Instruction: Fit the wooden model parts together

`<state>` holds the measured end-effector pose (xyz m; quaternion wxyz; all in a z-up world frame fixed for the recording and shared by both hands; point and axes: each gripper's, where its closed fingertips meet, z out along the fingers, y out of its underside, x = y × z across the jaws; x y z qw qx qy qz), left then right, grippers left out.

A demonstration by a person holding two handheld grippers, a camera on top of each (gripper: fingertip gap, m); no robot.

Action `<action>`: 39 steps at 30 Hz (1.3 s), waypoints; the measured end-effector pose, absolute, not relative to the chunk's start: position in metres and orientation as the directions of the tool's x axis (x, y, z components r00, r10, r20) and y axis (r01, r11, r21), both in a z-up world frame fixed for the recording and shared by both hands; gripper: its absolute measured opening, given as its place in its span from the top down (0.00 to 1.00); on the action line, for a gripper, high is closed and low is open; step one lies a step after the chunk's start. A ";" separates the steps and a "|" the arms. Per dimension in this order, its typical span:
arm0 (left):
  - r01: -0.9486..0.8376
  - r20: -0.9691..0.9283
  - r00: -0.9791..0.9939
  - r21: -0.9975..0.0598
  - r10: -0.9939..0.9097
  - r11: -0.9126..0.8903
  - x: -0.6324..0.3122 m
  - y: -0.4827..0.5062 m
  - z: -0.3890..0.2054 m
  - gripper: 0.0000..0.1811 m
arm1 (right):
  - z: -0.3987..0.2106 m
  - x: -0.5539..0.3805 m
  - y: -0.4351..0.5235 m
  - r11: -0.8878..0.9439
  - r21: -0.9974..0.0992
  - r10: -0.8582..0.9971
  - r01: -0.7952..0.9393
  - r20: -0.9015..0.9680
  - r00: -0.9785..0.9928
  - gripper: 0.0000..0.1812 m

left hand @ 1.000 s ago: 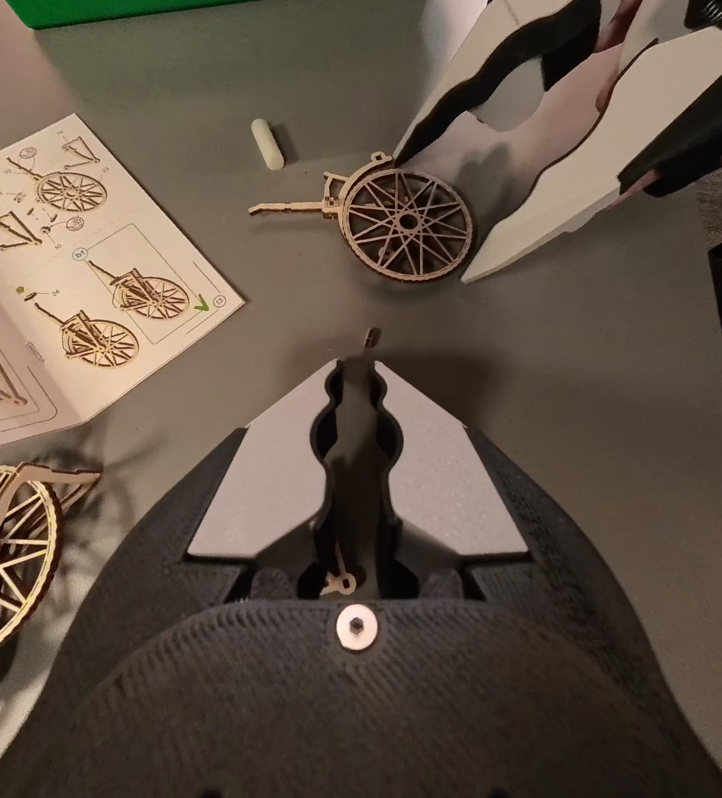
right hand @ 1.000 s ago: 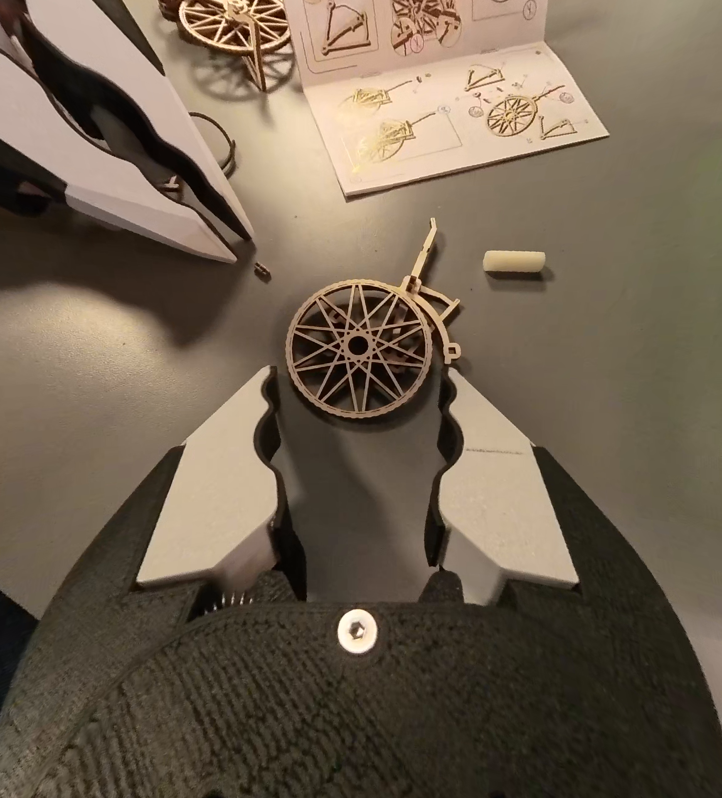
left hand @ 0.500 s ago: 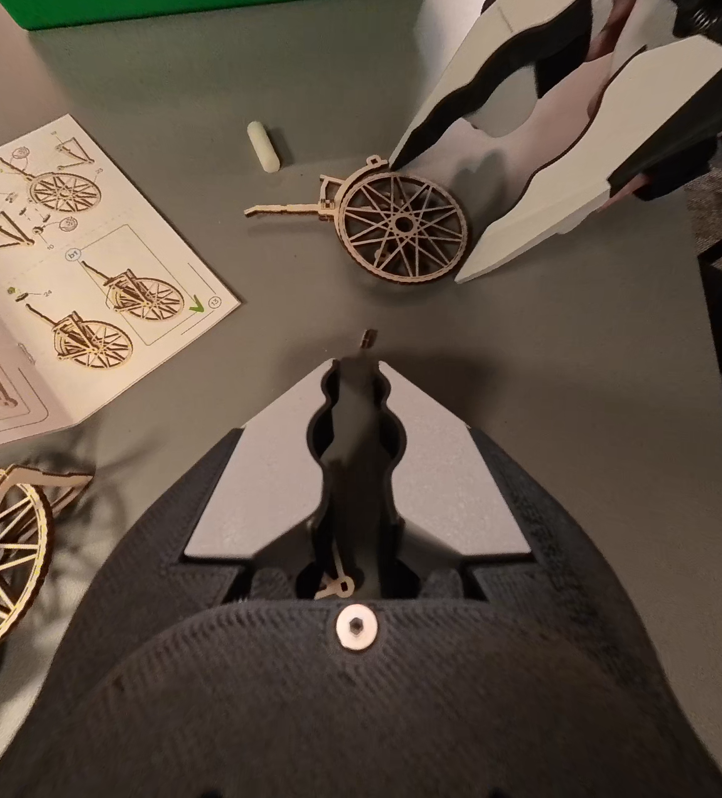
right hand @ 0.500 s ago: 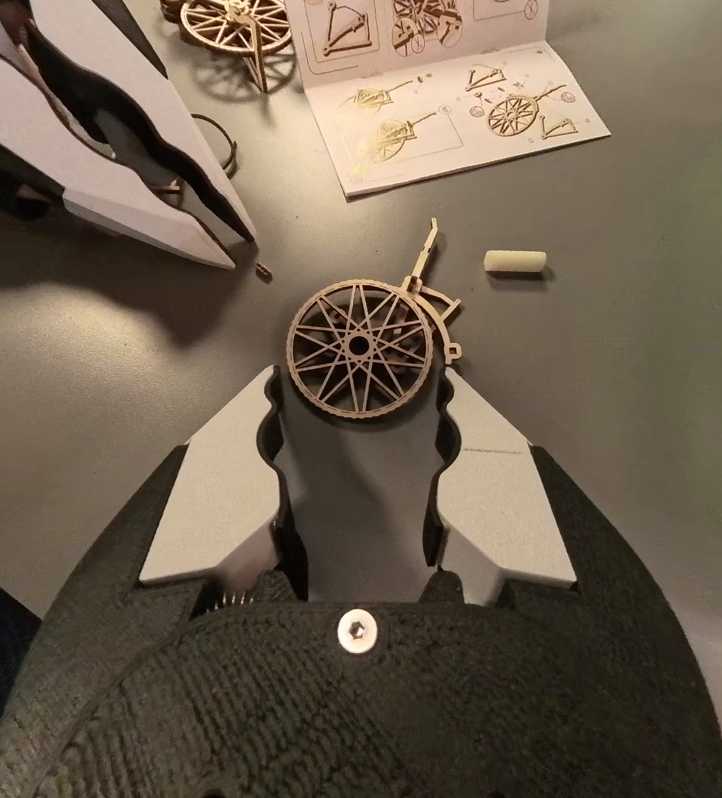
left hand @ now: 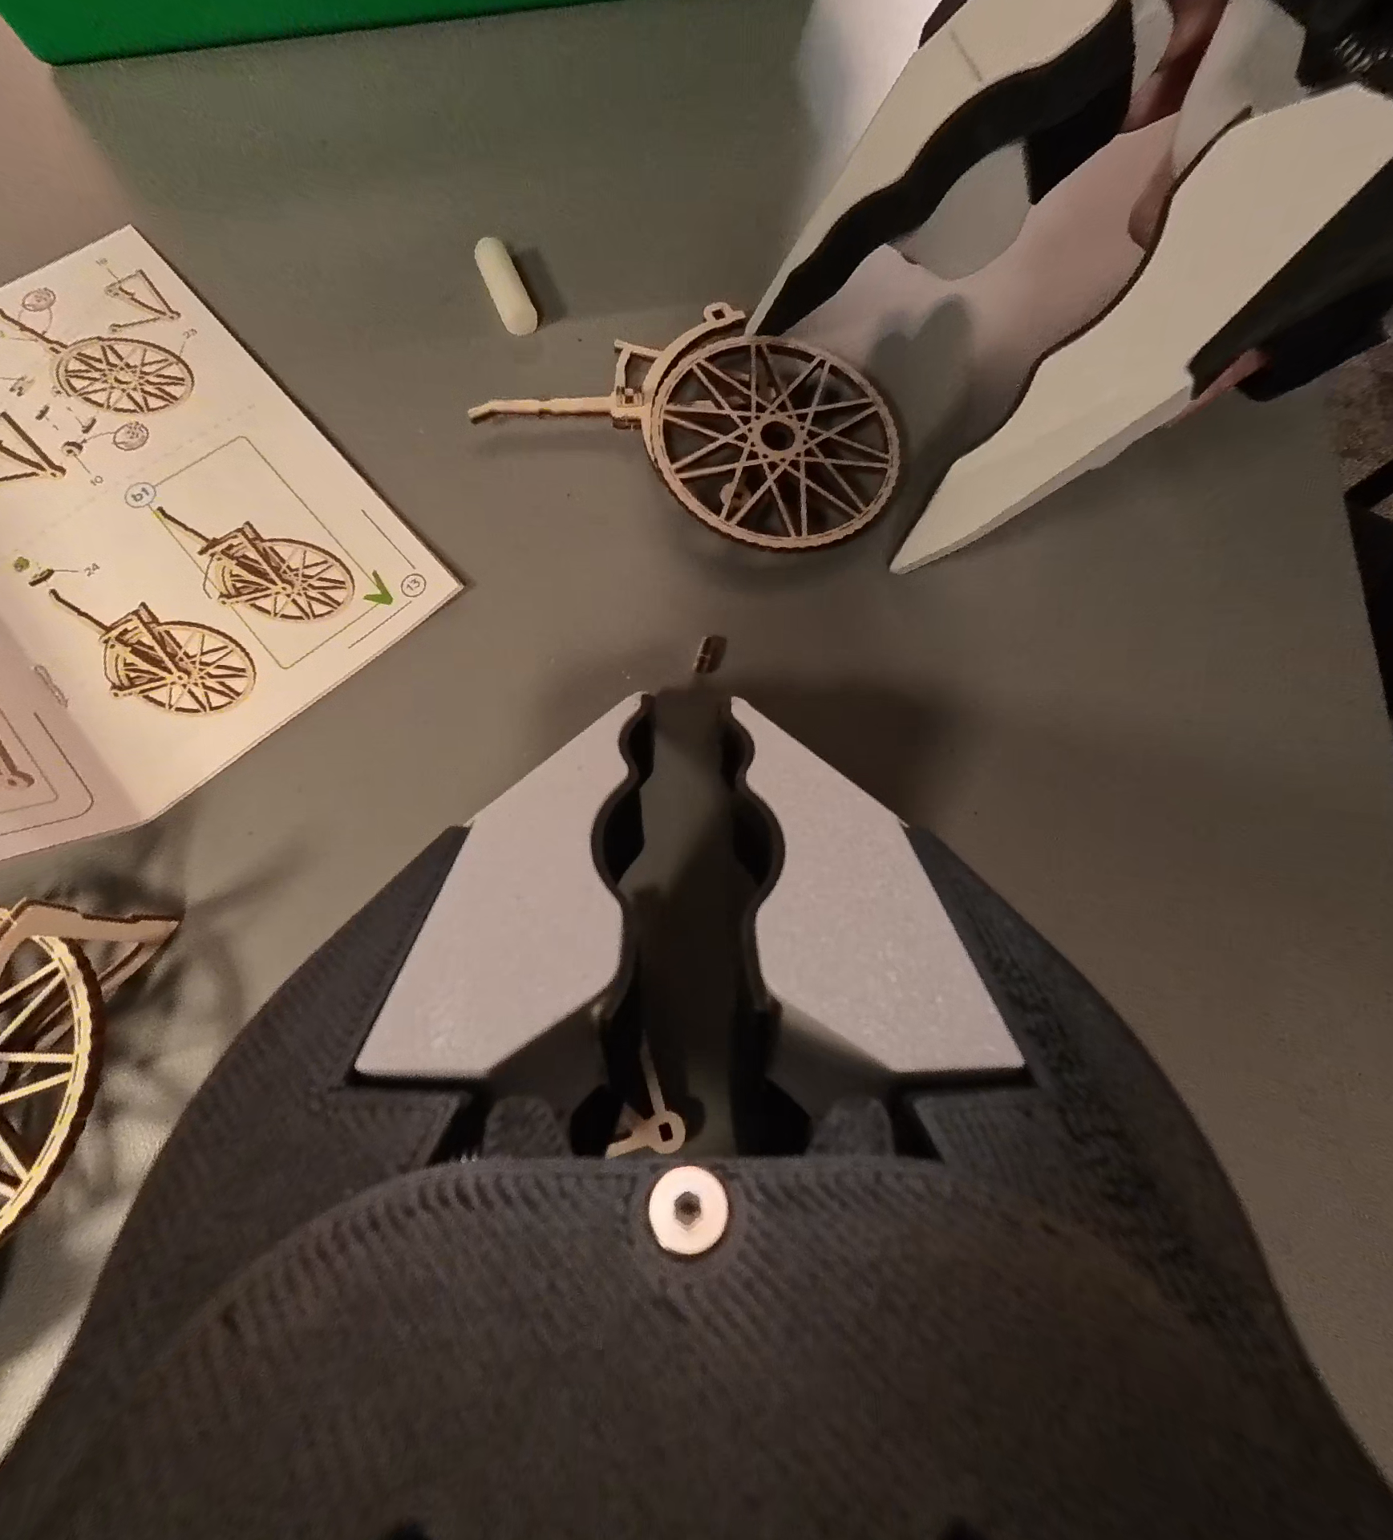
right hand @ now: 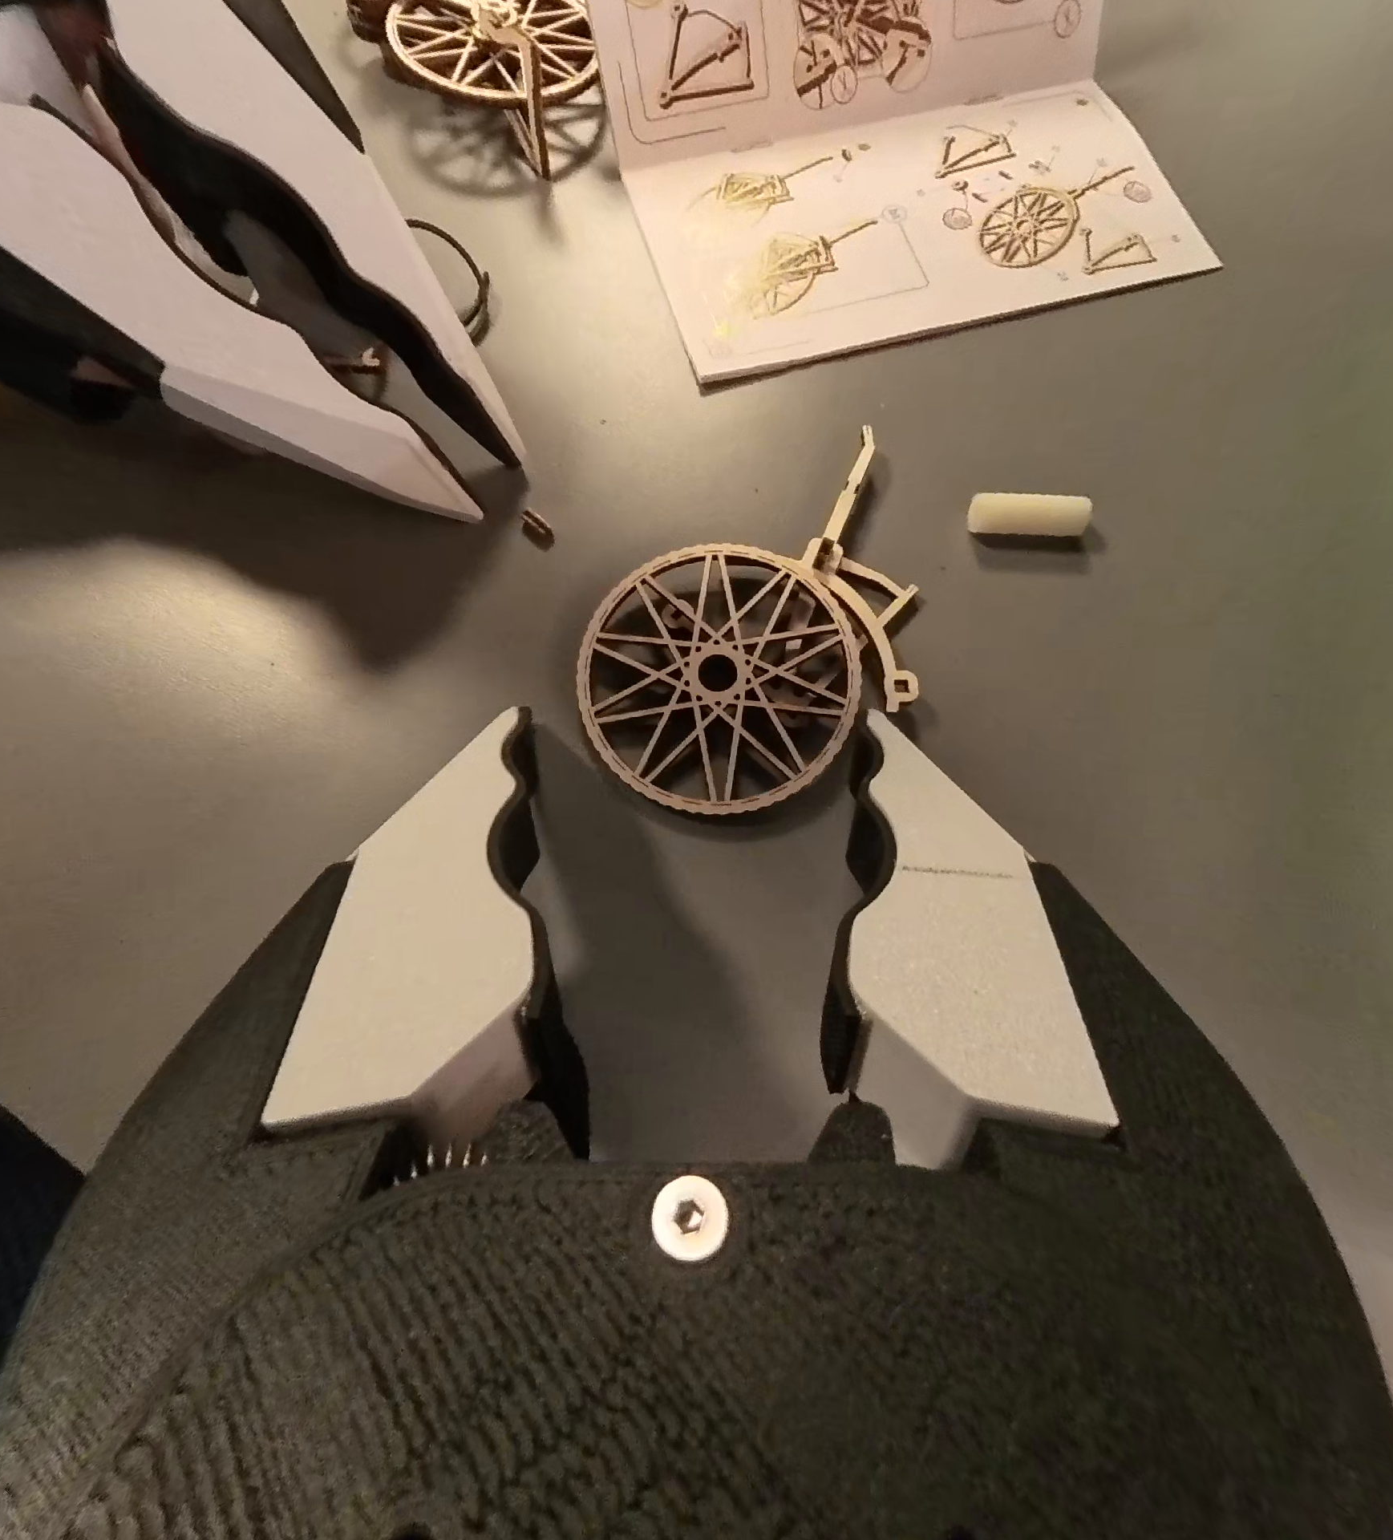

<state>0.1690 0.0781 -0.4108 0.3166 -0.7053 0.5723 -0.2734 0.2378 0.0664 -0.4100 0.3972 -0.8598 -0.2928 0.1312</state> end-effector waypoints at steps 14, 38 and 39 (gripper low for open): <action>-0.633 0.026 0.195 -0.761 -0.980 -0.147 0.169 0.078 -0.411 0.92 | -0.409 0.239 0.071 -0.532 -0.762 0.563 0.370 0.008 0.826 0.65; -0.628 0.043 0.193 -0.762 -0.980 -0.157 0.169 0.078 -0.411 0.92 | -0.405 0.237 0.069 -0.503 -0.781 0.579 0.370 0.014 0.816 0.66; -0.629 0.042 0.193 -0.762 -0.980 -0.157 0.169 0.078 -0.411 0.92 | -0.404 0.236 0.068 -0.496 -0.786 0.585 0.369 0.012 0.811 0.66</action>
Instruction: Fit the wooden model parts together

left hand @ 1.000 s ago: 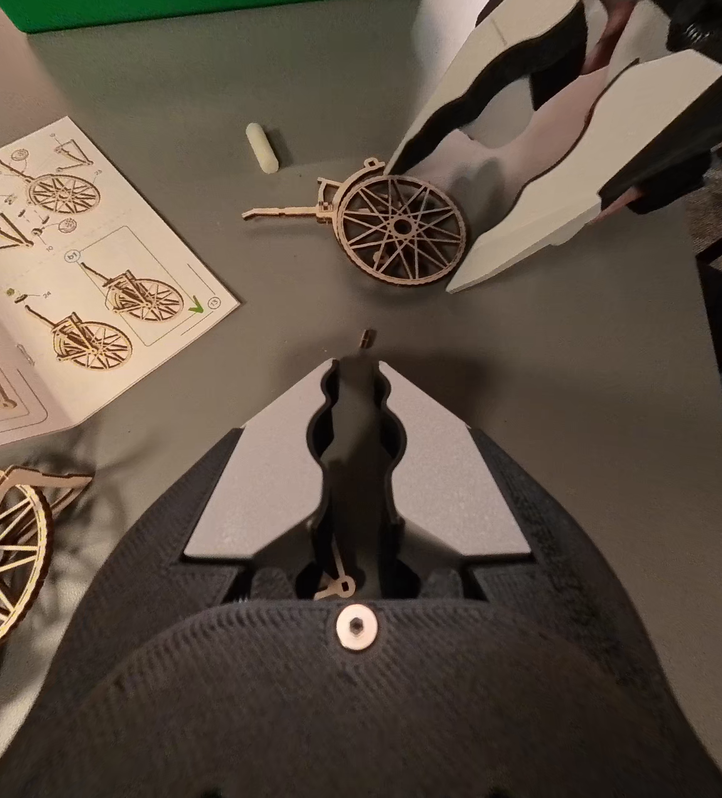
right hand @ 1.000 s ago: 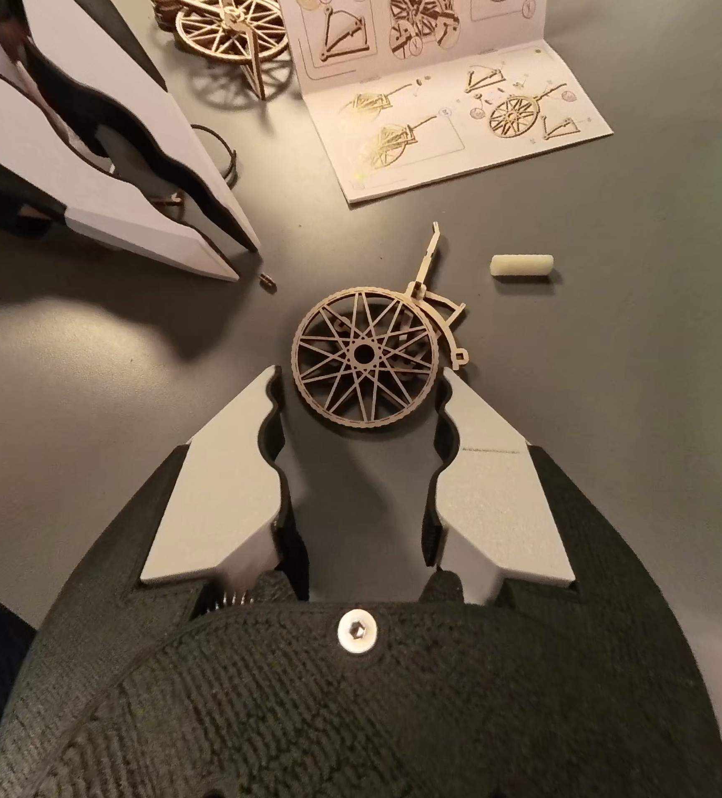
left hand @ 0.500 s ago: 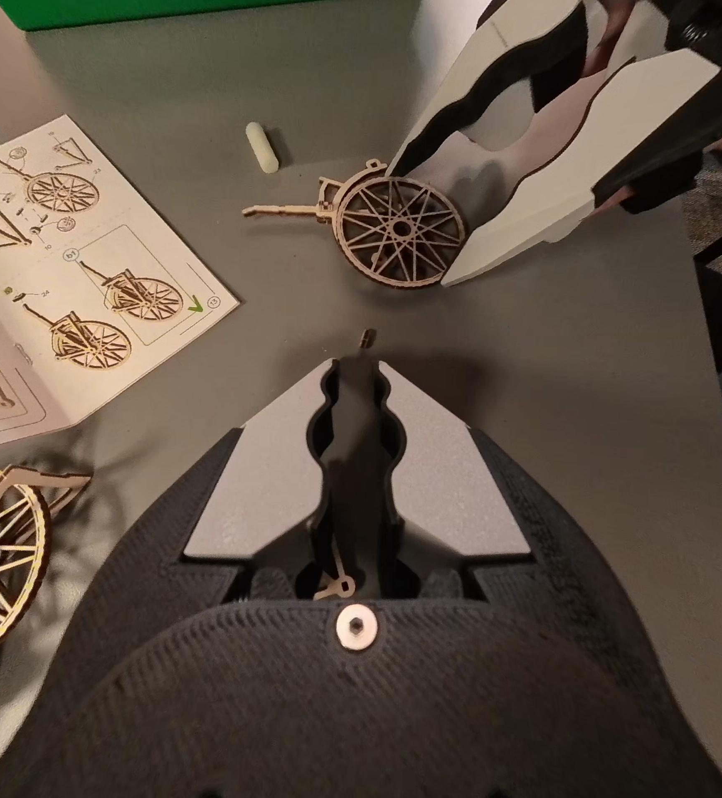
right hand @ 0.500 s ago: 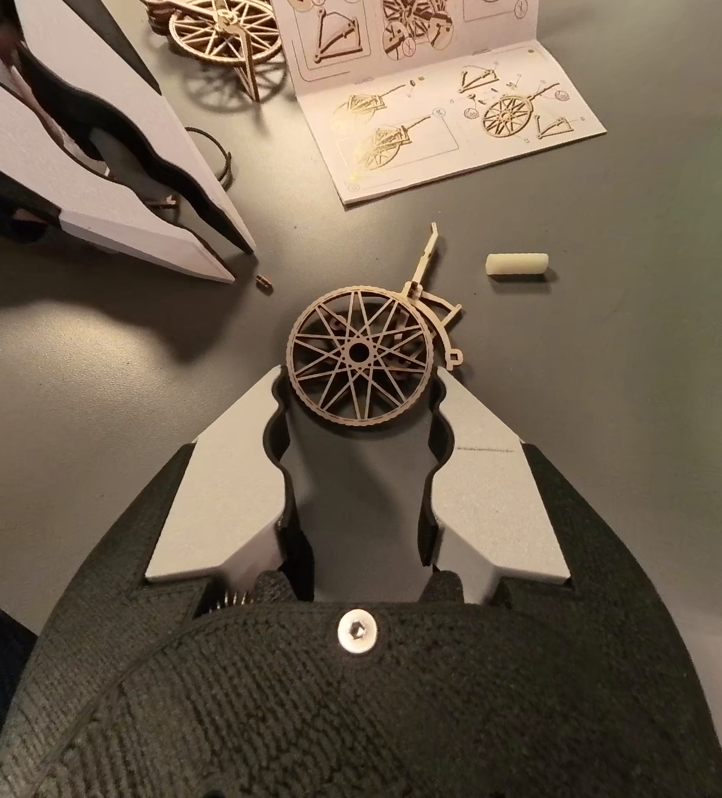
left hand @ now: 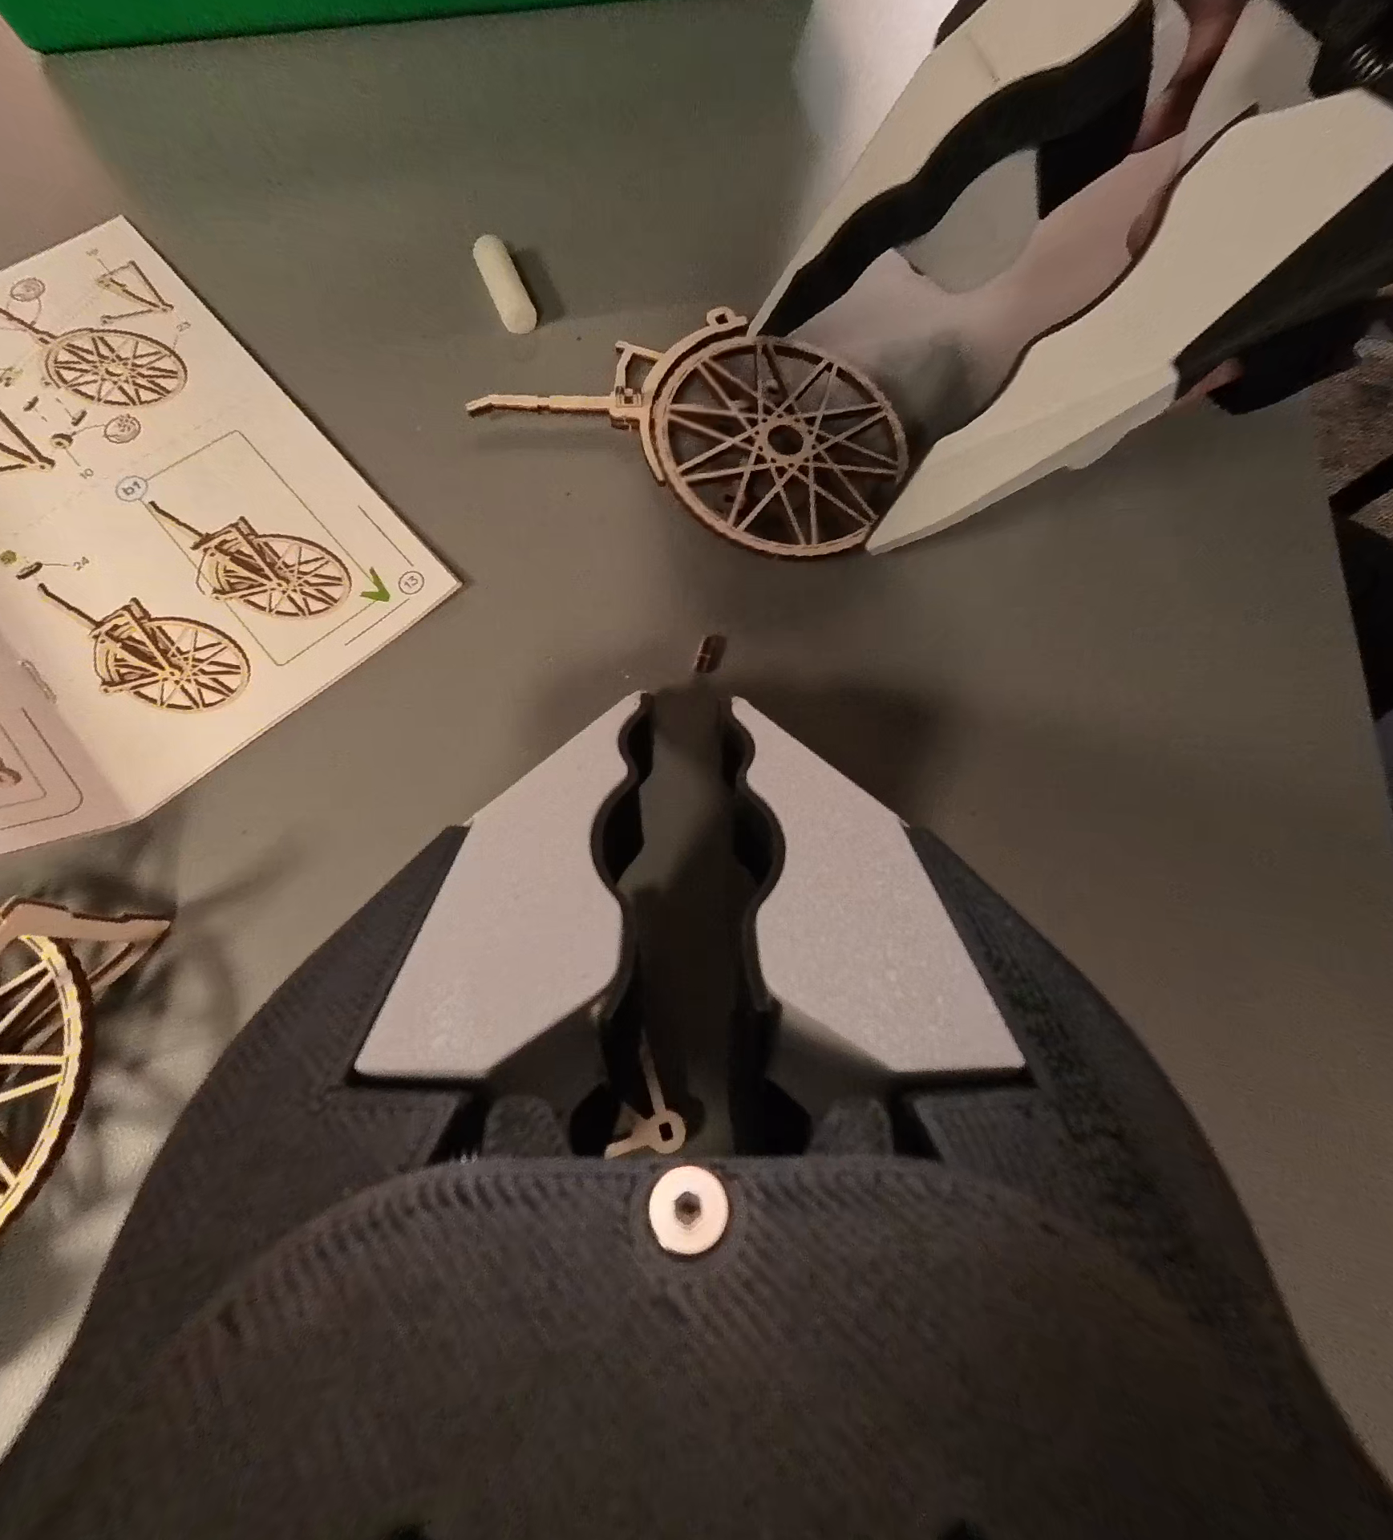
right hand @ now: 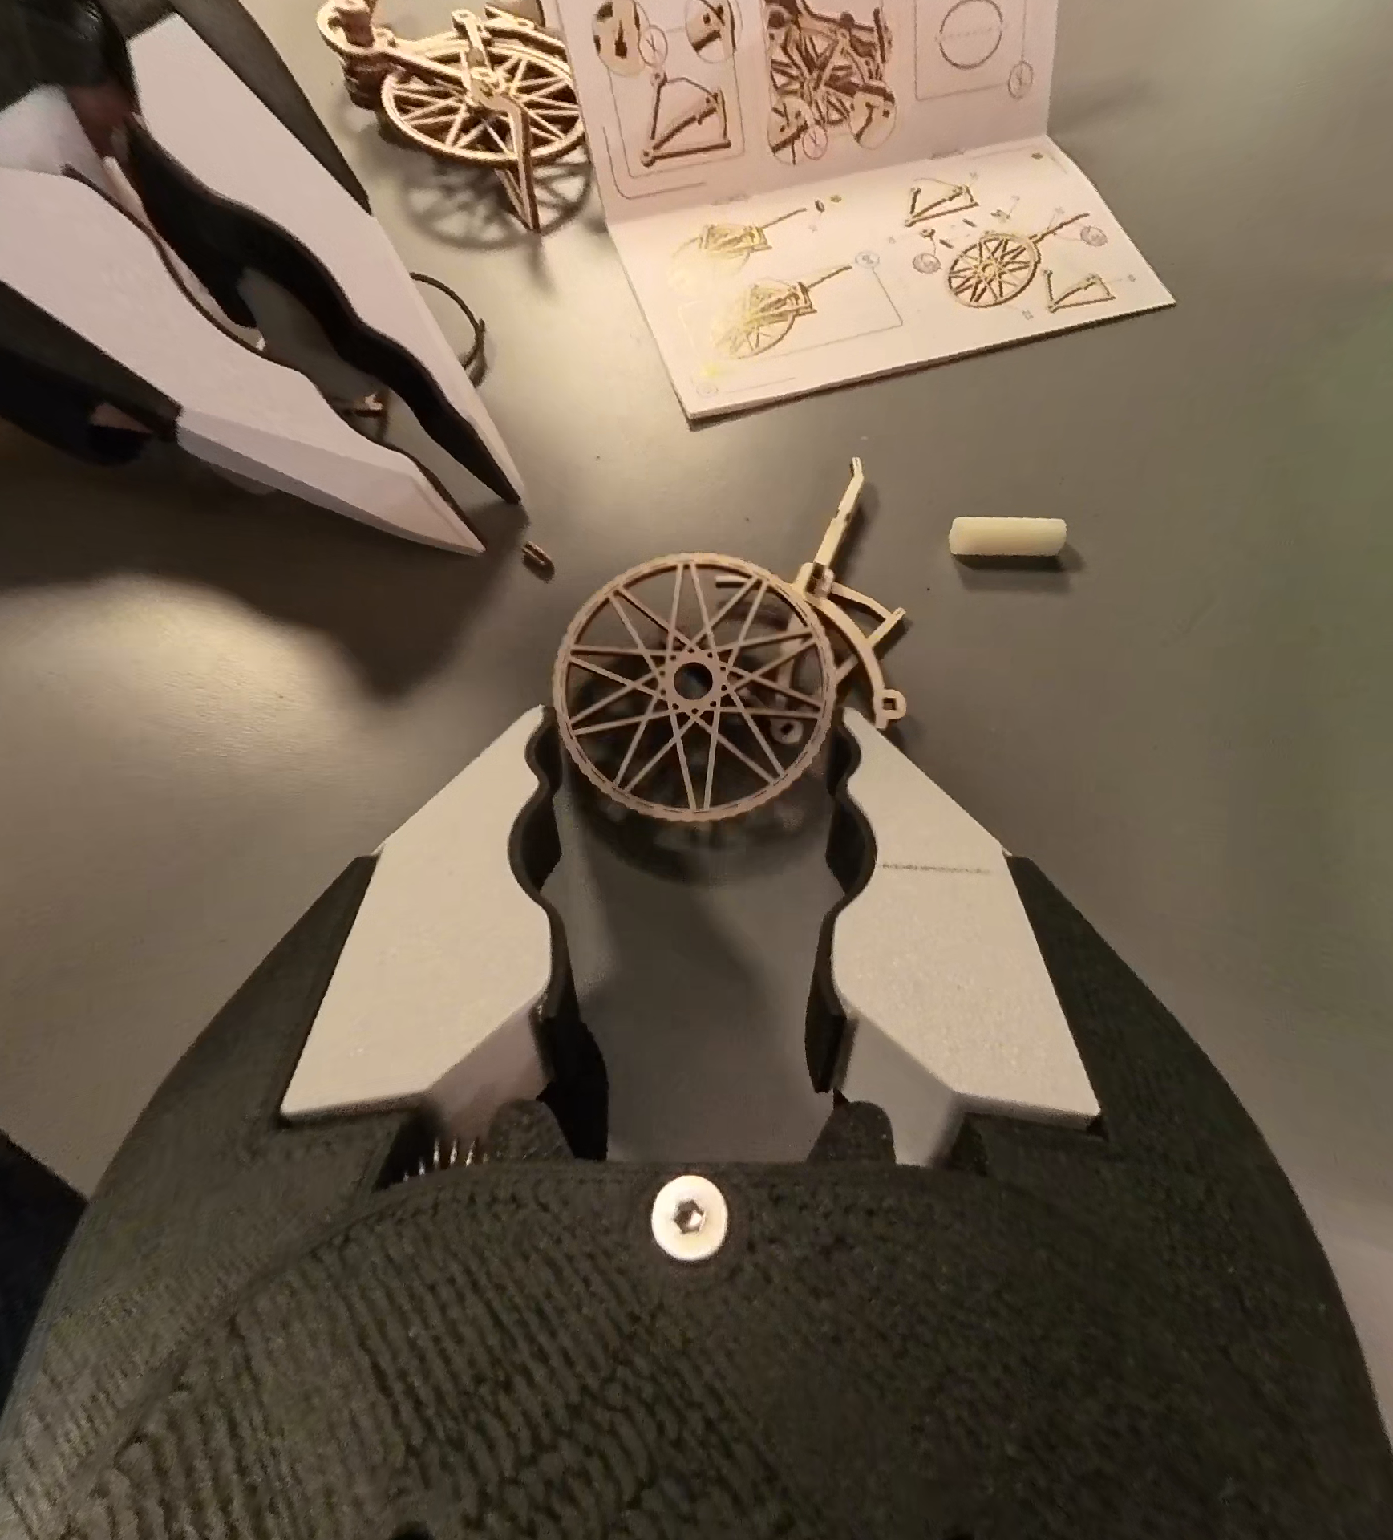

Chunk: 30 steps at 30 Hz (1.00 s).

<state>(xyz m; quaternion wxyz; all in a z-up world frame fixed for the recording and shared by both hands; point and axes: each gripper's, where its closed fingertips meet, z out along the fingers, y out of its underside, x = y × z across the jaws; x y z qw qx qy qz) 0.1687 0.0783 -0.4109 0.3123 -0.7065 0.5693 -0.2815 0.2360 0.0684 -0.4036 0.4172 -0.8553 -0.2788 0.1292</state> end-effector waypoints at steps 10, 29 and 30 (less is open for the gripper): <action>-0.631 0.040 0.182 -0.762 -0.982 -0.148 0.169 0.077 -0.411 0.91 | -0.394 0.269 0.056 -0.521 -0.793 0.515 0.315 0.002 0.857 0.65; -0.645 0.007 0.110 -0.760 -0.994 -0.077 0.184 0.070 -0.412 0.95 | -0.402 0.330 0.065 -0.609 -0.748 0.395 0.264 0.003 0.919 0.54; -0.647 0.010 0.108 -0.759 -0.994 -0.078 0.183 0.070 -0.412 0.99 | -0.396 0.331 0.065 -0.588 -0.766 0.391 0.259 0.010 0.920 0.54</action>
